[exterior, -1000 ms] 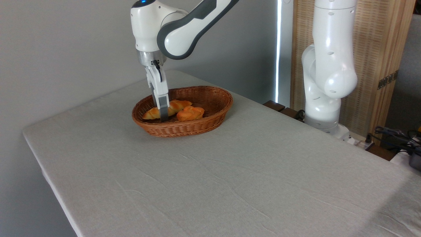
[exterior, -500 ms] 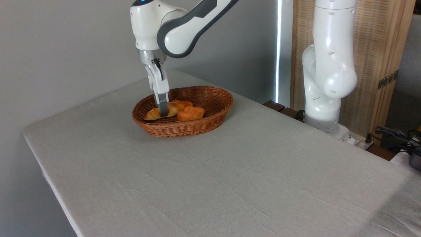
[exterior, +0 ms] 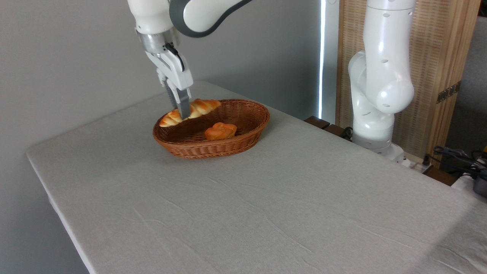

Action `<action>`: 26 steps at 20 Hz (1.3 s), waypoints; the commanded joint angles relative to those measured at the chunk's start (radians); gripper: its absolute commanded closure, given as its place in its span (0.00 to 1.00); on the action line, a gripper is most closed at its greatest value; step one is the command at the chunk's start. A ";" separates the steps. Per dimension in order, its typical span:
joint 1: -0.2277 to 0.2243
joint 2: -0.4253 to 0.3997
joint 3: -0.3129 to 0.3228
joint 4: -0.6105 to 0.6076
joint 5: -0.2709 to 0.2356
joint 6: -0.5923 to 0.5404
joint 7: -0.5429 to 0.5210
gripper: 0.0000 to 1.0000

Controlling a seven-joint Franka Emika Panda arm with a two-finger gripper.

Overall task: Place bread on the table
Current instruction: 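Carry the braided roll out of the basket and lower it onto the tablecloth, then open the gripper, release the roll, and raise the gripper above the basket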

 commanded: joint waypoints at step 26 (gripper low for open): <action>0.087 0.184 0.168 0.109 0.154 0.215 0.200 0.00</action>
